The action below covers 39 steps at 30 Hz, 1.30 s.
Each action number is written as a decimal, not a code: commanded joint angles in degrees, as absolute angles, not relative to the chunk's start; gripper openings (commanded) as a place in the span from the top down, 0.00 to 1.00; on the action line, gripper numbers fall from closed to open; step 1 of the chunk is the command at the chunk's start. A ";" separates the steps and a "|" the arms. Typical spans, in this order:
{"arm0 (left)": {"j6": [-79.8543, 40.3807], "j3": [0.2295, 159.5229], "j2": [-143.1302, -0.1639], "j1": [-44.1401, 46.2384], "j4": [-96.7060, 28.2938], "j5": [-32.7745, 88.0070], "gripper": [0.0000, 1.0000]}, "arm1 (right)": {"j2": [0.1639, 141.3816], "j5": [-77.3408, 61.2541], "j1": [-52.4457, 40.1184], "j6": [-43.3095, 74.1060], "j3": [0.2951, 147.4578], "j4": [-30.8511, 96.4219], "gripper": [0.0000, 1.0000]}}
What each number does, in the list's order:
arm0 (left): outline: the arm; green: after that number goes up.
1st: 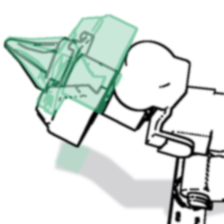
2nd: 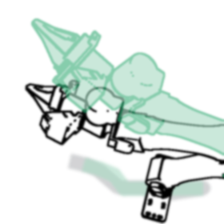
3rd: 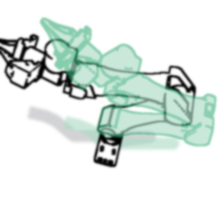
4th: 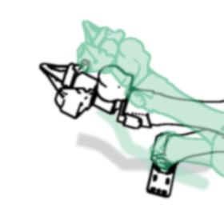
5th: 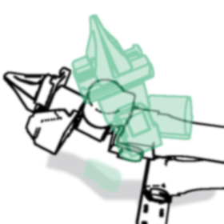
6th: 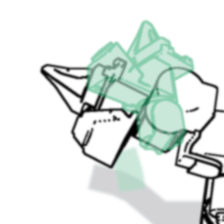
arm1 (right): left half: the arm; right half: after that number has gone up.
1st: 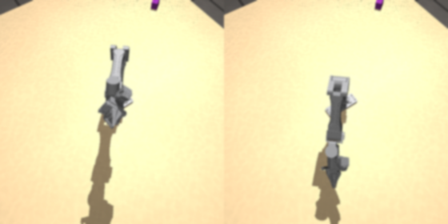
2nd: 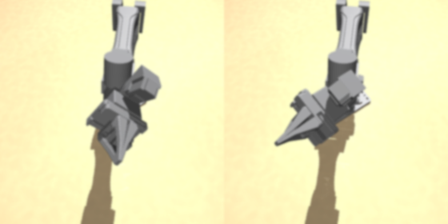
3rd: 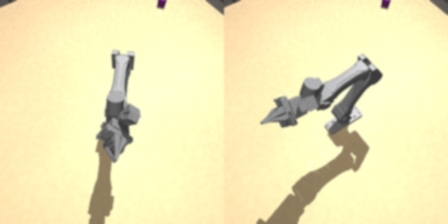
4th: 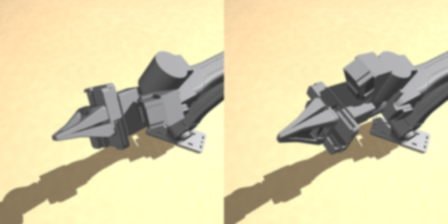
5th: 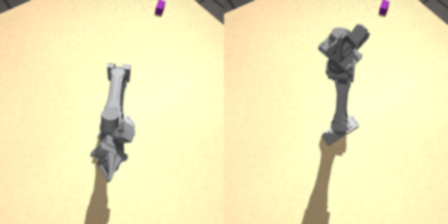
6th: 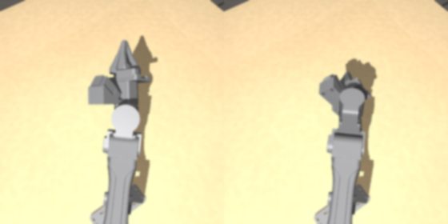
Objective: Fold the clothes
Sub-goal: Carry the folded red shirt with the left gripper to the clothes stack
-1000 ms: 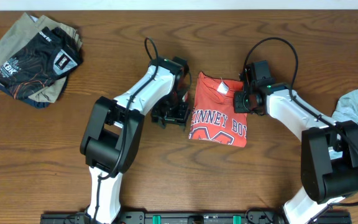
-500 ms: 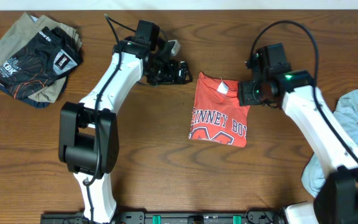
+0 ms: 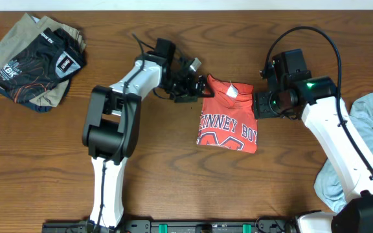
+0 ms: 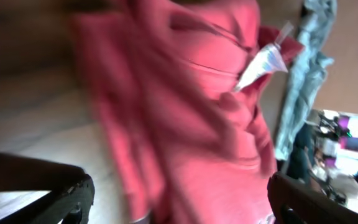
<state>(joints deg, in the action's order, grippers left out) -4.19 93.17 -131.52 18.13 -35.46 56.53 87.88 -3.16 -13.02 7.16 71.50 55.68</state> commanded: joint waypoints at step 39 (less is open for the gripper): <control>-4.80 97.10 -109.03 -15.51 -18.24 12.53 0.94 | 86.67 1.08 -8.40 8.56 72.01 56.14 0.41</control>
<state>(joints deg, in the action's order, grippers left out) -4.47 95.92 -109.91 -12.12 -19.07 13.80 87.88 0.49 -9.04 7.27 71.50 56.10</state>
